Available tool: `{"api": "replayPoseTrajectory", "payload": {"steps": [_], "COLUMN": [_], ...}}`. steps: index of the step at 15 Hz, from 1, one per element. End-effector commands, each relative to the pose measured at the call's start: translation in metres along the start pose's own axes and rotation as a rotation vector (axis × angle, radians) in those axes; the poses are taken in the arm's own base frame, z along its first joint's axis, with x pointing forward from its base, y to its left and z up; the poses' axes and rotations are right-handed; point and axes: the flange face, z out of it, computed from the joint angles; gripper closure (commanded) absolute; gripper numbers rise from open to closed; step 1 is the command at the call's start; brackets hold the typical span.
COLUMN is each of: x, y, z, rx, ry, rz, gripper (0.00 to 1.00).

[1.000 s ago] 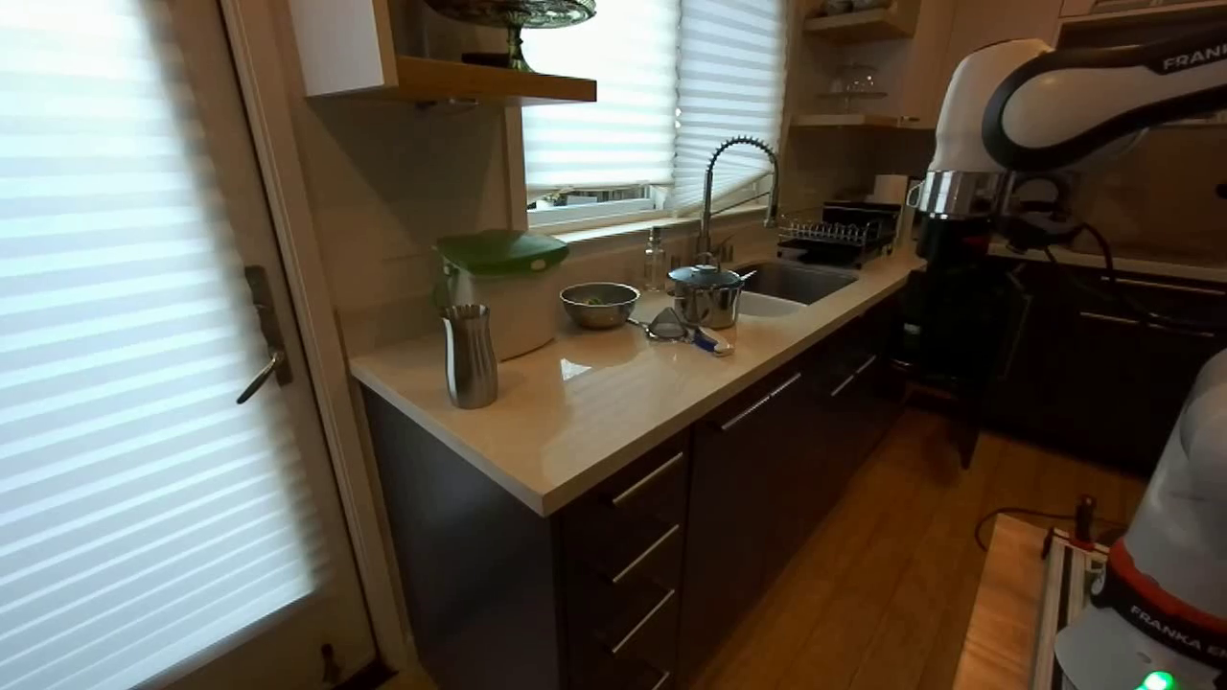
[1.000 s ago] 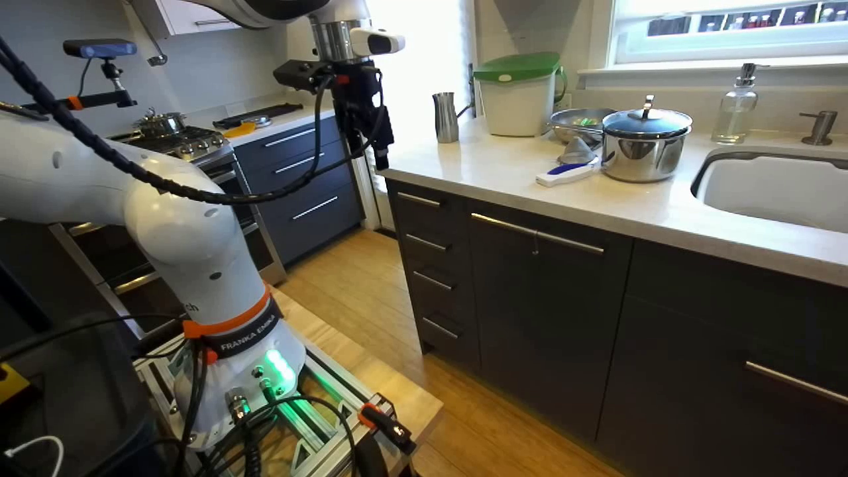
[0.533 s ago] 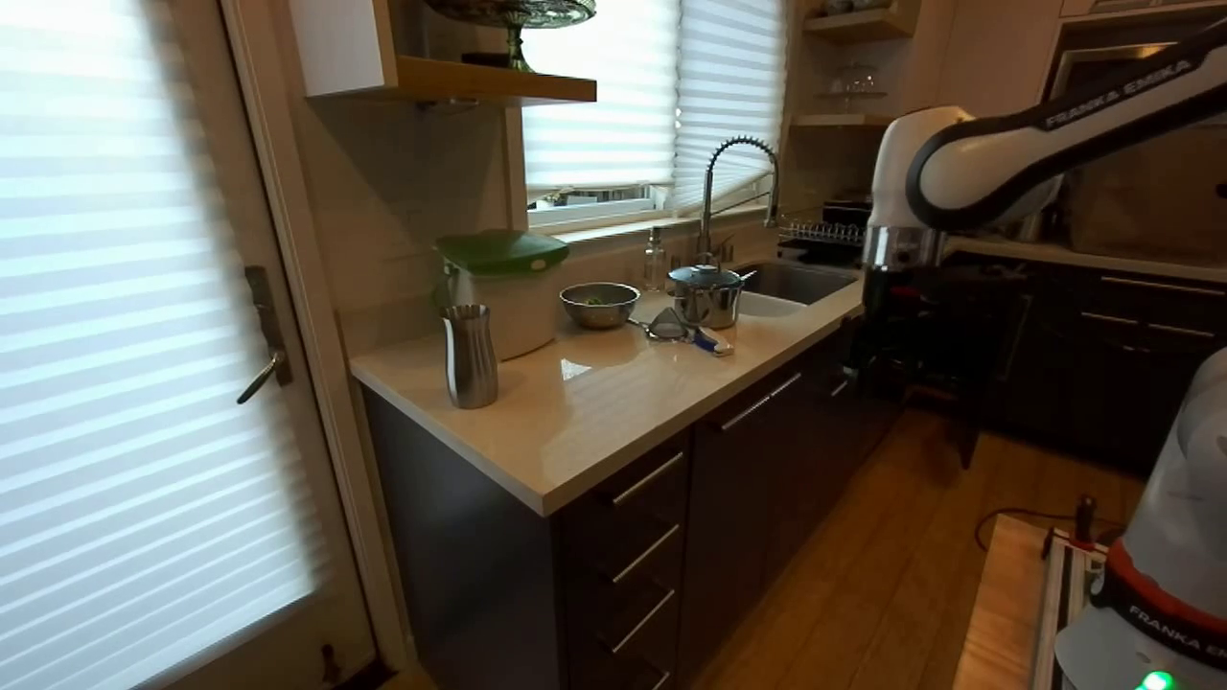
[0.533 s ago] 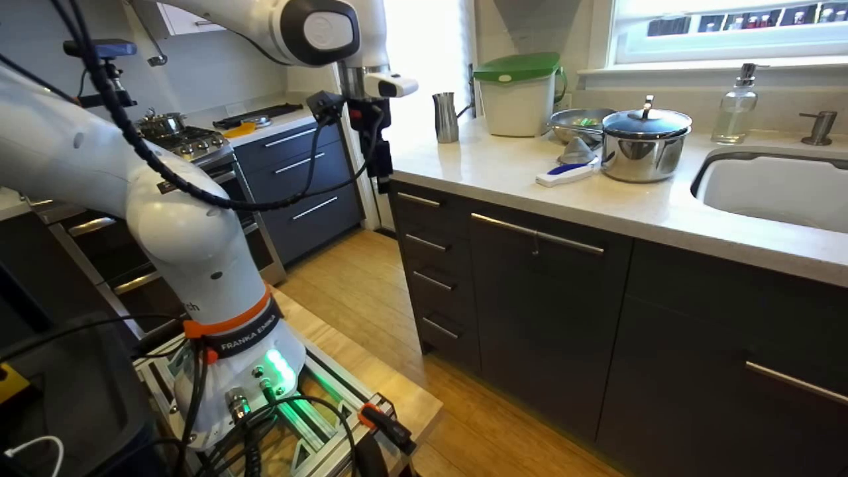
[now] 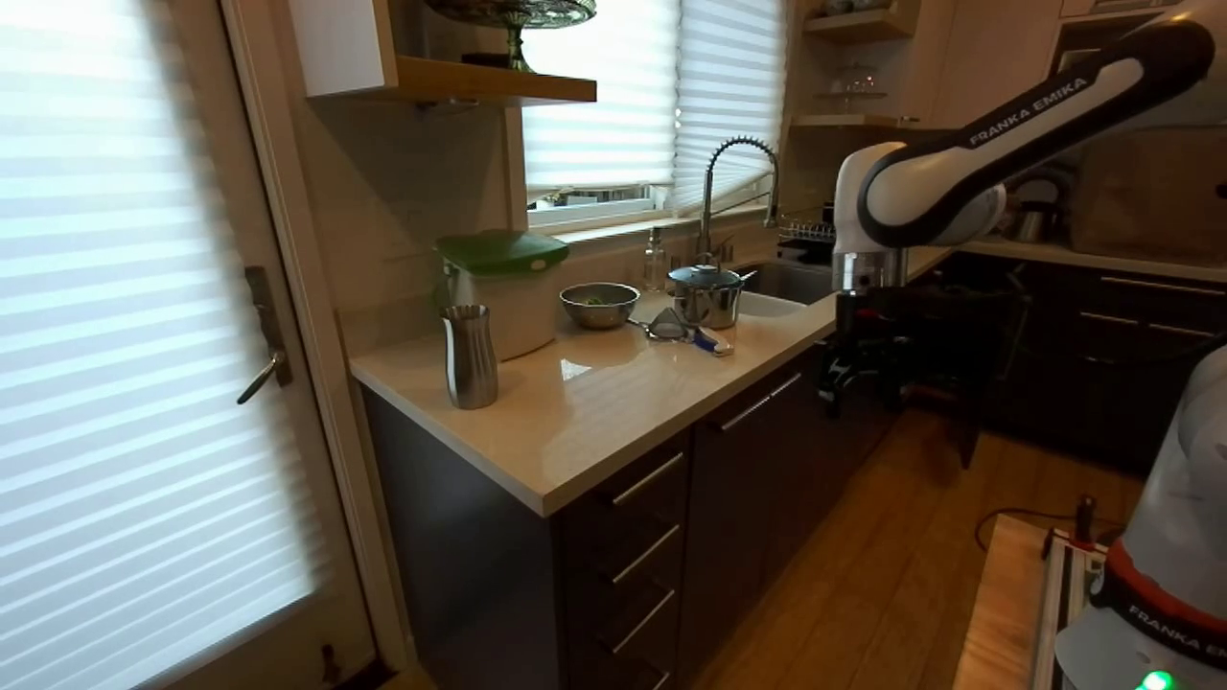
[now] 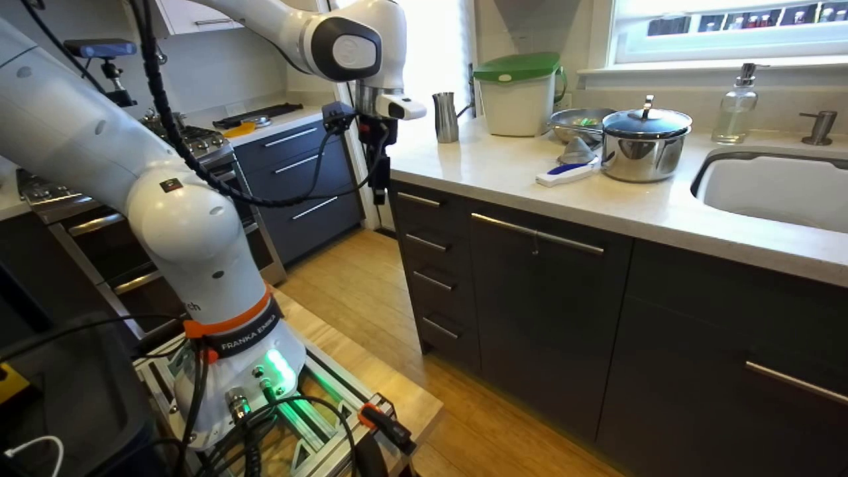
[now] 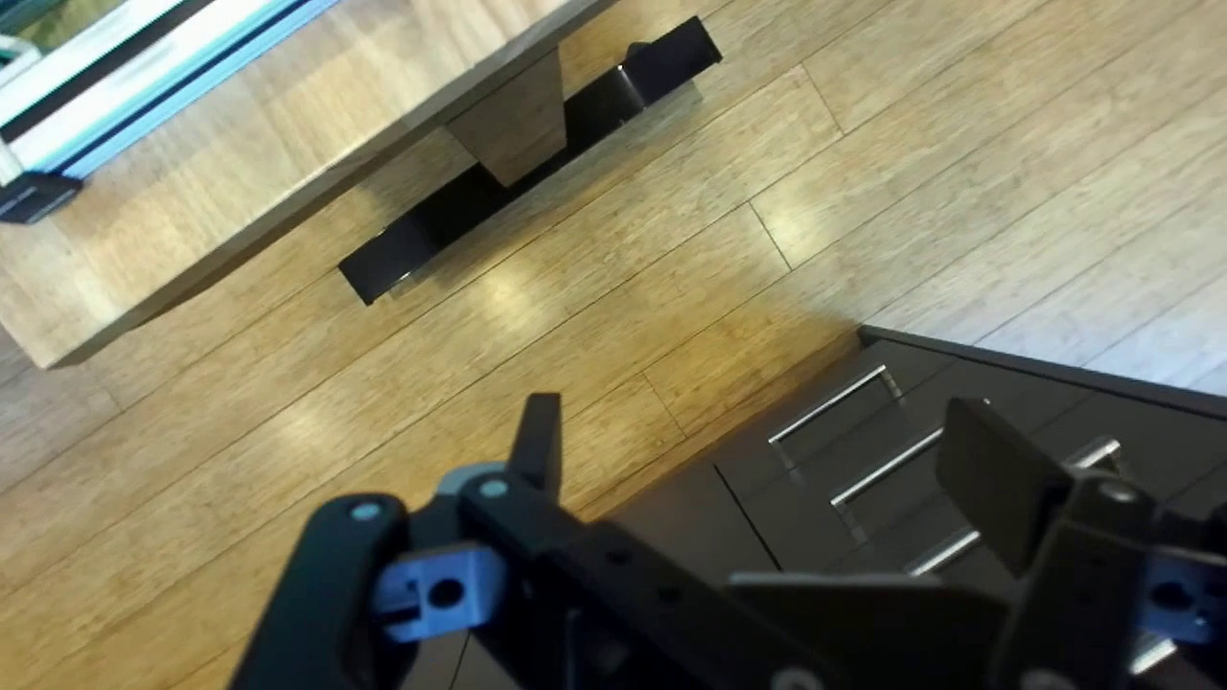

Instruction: Open the first top drawer

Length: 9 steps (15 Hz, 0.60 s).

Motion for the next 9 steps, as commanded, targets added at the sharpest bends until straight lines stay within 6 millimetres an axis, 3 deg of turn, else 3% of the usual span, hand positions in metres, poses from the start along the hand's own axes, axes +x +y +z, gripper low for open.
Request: {"api": "replayPoseTrajectory", "payload": {"steps": [1, 5, 9], "x": [0.007, -0.005, 0.012], "y": [-0.034, -0.063, -0.092], "z": [0.018, 0.037, 0.084], "rx": [0.073, 0.218, 0.311], "ry": [-0.044, -0.049, 0.042], "rz": [0.186, 0.362, 0.567], "gripper": [0.00, 0.00, 0.00]}}
